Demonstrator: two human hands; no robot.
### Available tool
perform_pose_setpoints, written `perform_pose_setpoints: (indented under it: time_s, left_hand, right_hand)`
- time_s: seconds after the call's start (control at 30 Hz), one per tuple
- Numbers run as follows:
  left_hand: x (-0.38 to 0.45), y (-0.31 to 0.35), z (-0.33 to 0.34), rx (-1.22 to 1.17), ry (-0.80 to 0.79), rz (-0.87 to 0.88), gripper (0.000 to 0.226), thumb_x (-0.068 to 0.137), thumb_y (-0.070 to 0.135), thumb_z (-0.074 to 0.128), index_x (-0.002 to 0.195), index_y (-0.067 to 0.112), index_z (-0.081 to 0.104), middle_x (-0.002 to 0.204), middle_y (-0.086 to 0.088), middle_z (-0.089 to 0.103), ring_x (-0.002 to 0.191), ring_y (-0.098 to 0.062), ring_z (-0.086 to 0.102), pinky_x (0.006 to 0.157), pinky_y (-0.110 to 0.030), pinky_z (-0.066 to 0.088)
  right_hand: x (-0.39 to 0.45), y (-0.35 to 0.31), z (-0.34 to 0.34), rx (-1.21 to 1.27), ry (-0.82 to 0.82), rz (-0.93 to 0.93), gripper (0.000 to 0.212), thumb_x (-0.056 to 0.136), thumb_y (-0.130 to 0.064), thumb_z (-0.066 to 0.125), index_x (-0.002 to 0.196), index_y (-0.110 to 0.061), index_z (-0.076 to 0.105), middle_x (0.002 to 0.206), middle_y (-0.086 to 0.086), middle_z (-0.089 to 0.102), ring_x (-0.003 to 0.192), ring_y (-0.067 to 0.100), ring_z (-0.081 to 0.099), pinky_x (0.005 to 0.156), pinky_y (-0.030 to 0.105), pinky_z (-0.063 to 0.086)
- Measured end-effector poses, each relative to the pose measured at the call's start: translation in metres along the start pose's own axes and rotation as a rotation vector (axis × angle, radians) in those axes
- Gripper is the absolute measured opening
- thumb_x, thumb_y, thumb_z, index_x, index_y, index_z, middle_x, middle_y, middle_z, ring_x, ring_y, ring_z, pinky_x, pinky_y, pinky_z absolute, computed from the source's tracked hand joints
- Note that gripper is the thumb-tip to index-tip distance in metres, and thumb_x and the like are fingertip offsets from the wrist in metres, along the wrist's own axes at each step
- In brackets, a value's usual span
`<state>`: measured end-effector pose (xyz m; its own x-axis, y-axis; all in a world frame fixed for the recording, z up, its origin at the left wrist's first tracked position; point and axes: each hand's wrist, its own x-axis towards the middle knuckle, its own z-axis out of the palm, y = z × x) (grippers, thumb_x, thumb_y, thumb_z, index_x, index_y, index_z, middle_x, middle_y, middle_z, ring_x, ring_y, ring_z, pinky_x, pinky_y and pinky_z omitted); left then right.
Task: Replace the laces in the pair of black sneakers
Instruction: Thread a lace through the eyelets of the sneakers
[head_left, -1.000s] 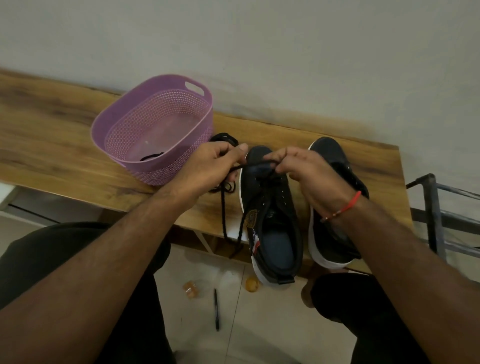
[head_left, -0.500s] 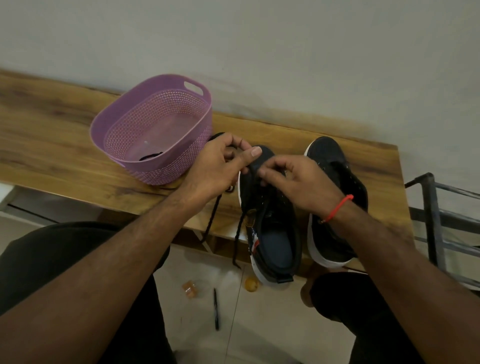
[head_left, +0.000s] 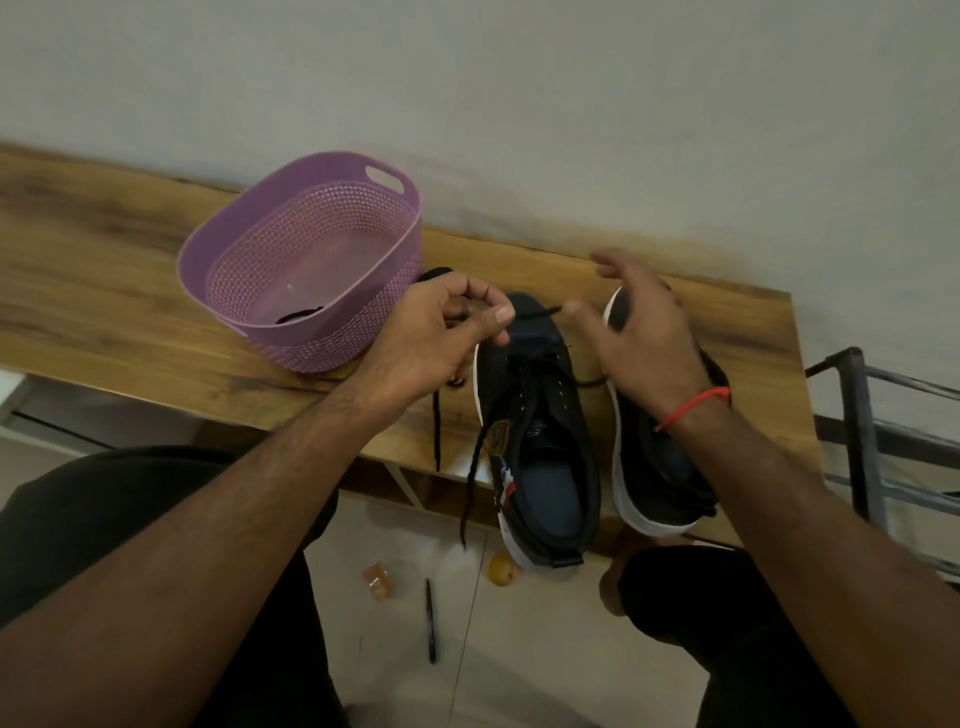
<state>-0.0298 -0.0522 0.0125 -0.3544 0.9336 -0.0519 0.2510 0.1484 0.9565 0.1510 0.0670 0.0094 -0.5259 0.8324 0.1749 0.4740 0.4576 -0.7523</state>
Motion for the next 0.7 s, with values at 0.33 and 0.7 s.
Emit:
perform_pose_setpoints:
  time_s: [0.33, 0.7]
  left_hand:
    - [0.001, 0.001, -0.006, 0.003, 0.069, -0.006, 0.015, 0.098, 0.02, 0.066, 0.111, 0.02, 0.073, 0.088, -0.001, 0.075, 0.058, -0.011, 0.058, 0.056, -0.031, 0.058]
    - [0.001, 0.011, -0.008, -0.598, 0.104, -0.111, 0.027, 0.097, 0.005, 0.063, 0.124, 0.007, 0.064, 0.112, -0.011, 0.076, 0.089, -0.019, 0.073, 0.077, -0.031, 0.061]
  right_hand:
    - [0.008, -0.001, -0.011, 0.123, 0.092, 0.144, 0.019, 0.1, -0.021, 0.056, 0.091, -0.017, 0.073, 0.073, -0.009, 0.069, 0.061, -0.011, 0.058, 0.065, 0.006, 0.04]
    - [0.008, 0.008, -0.008, 0.024, 0.012, 0.148, 0.044, 0.095, -0.028, 0.065, 0.137, -0.026, 0.053, 0.121, -0.003, 0.062, 0.117, 0.015, 0.056, 0.101, 0.033, 0.047]
